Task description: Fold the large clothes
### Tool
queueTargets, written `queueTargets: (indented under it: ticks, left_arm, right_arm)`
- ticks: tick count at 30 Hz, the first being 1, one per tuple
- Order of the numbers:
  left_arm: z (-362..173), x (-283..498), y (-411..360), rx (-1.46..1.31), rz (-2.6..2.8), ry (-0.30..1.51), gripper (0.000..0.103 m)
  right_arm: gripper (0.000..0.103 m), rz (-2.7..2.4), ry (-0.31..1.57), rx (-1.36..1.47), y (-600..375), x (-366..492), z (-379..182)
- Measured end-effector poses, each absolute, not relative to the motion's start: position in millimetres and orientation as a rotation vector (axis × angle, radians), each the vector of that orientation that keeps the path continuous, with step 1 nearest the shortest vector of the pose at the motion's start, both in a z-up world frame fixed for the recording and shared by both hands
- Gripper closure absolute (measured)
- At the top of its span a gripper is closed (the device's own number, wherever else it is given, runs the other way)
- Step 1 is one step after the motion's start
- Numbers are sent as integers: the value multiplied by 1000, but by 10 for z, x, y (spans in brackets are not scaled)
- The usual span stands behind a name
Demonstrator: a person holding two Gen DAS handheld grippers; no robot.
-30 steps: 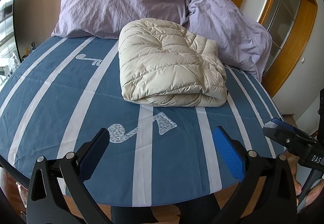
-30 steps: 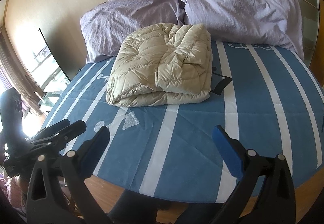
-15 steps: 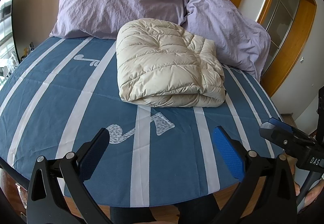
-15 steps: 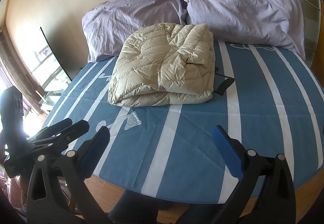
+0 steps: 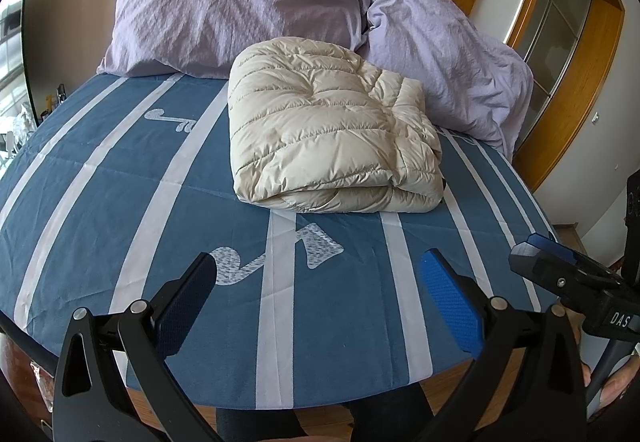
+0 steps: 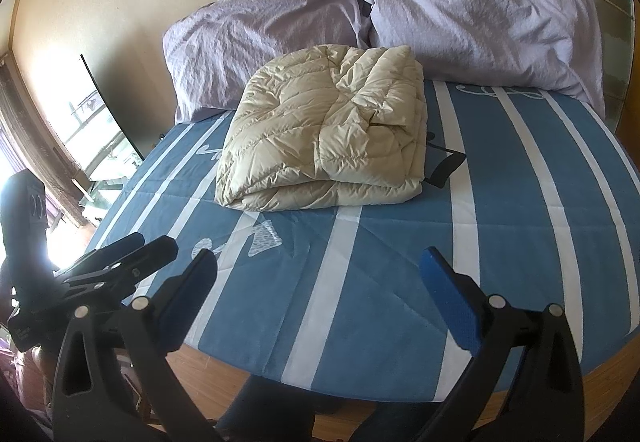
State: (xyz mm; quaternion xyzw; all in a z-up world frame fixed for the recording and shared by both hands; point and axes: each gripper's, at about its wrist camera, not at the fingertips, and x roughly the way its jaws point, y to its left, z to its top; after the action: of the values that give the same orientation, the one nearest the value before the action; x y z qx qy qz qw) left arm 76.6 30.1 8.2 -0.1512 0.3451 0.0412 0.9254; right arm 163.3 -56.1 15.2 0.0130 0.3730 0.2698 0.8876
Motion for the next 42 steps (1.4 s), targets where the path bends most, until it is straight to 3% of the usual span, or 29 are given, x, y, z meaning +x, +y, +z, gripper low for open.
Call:
queueTargets:
  ticks: [42]
  left_arm:
    - [79, 796, 311, -311, 83, 713, 1]
  right_arm:
    - [2, 572, 779, 30, -534, 1649, 149]
